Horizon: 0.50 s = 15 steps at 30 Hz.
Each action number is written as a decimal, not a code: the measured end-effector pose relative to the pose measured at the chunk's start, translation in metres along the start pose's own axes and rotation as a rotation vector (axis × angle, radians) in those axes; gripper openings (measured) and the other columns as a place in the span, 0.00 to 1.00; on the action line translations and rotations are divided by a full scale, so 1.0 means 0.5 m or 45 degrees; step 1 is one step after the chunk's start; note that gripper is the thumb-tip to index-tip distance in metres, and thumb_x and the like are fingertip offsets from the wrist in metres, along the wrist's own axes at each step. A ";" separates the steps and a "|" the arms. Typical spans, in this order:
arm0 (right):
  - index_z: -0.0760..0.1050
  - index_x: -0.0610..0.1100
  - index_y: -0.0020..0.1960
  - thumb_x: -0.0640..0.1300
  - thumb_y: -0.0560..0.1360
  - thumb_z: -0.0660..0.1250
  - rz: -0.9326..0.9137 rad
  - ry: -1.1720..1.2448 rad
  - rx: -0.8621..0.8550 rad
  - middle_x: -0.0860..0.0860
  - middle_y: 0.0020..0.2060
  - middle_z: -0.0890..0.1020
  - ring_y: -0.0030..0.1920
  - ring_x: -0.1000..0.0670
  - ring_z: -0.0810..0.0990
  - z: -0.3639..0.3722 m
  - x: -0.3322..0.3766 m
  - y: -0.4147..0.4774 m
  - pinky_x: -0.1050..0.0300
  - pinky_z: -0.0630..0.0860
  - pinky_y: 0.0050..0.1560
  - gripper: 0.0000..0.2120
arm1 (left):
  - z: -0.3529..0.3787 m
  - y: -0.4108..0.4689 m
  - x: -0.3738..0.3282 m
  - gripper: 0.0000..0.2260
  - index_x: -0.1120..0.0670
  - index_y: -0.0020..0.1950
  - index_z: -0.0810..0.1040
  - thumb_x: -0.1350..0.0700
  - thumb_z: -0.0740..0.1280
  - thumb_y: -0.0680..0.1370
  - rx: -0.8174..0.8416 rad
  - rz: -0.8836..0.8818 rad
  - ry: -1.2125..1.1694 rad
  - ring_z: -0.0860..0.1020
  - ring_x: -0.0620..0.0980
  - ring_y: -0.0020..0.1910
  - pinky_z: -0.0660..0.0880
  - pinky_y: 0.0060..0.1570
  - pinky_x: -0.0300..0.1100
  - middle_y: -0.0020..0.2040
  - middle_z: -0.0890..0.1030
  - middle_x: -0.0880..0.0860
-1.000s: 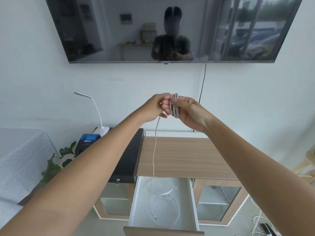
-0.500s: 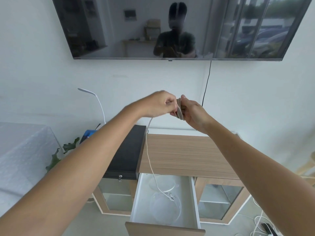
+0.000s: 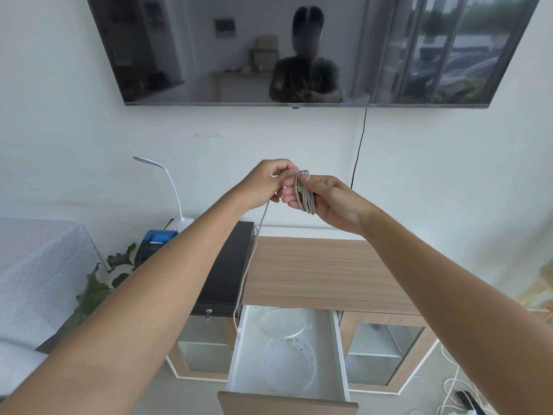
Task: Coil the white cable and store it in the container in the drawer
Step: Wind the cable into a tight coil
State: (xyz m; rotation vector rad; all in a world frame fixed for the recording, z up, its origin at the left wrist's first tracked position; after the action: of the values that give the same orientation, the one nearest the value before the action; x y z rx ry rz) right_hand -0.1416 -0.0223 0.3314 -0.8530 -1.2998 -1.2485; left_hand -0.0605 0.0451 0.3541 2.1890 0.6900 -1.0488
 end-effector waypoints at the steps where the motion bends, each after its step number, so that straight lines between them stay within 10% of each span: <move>1: 0.76 0.31 0.64 0.44 0.86 0.56 -0.012 0.029 -0.018 0.40 0.54 0.85 0.56 0.46 0.84 -0.001 0.001 0.002 0.57 0.79 0.58 0.19 | 0.004 -0.005 0.010 0.08 0.60 0.51 0.80 0.63 0.60 0.82 -0.023 -0.029 0.011 0.74 0.50 0.32 0.73 0.30 0.39 0.34 0.77 0.47; 15: 0.79 0.35 0.59 0.46 0.86 0.53 -0.060 -0.188 -0.382 0.43 0.51 0.85 0.50 0.47 0.83 -0.095 -0.018 0.002 0.56 0.74 0.51 0.19 | 0.100 -0.085 -0.059 0.12 0.55 0.43 0.77 0.52 0.59 0.80 0.215 0.169 0.741 0.72 0.42 0.29 0.65 0.33 0.42 0.33 0.76 0.44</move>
State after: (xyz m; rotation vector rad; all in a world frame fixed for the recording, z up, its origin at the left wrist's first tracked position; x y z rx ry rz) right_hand -0.1289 -0.0662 0.3160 -1.1504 -1.2719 -1.4641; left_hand -0.1304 0.0329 0.3404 2.6745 0.7049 -0.4040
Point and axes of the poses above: each hand's wrist, its own y-axis towards the middle knuckle, its own z-axis out of the palm, x = y × z, the point moved 10 cm from there along y, towards the middle knuckle
